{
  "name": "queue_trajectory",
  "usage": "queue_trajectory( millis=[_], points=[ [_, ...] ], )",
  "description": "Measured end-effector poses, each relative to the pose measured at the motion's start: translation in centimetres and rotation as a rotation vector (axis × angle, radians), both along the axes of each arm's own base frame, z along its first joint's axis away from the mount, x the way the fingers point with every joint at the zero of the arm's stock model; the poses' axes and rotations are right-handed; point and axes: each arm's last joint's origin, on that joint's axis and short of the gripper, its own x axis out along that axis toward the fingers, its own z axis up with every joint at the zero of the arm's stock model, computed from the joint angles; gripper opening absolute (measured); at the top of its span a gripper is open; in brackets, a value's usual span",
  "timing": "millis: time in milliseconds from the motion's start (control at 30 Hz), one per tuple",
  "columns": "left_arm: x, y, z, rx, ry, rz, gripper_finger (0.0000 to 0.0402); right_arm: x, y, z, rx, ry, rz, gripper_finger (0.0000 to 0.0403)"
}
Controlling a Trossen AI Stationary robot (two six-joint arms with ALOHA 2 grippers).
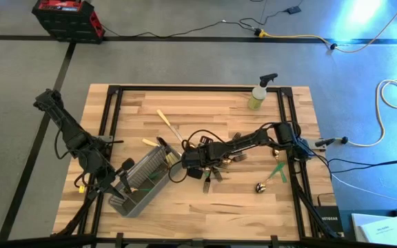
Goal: Sort silverware
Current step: Put the spoon into the silverware tray
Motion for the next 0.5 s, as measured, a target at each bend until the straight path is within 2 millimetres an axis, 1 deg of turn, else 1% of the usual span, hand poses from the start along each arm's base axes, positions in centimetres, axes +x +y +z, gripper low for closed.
queue_trajectory(
  millis=[300,500],
  points=[
    [0.0,0.0,0.0,0.000,0.000,0.000,0.0140,-0.2,0.0,0.0,-0.005,0.021,0.000,0.0001],
    [0.0,0.0,0.0,0.001,0.000,0.000,0.0140,0.2,0.1,1.0,0.012,0.041,0.020,0.0000]
  ],
)
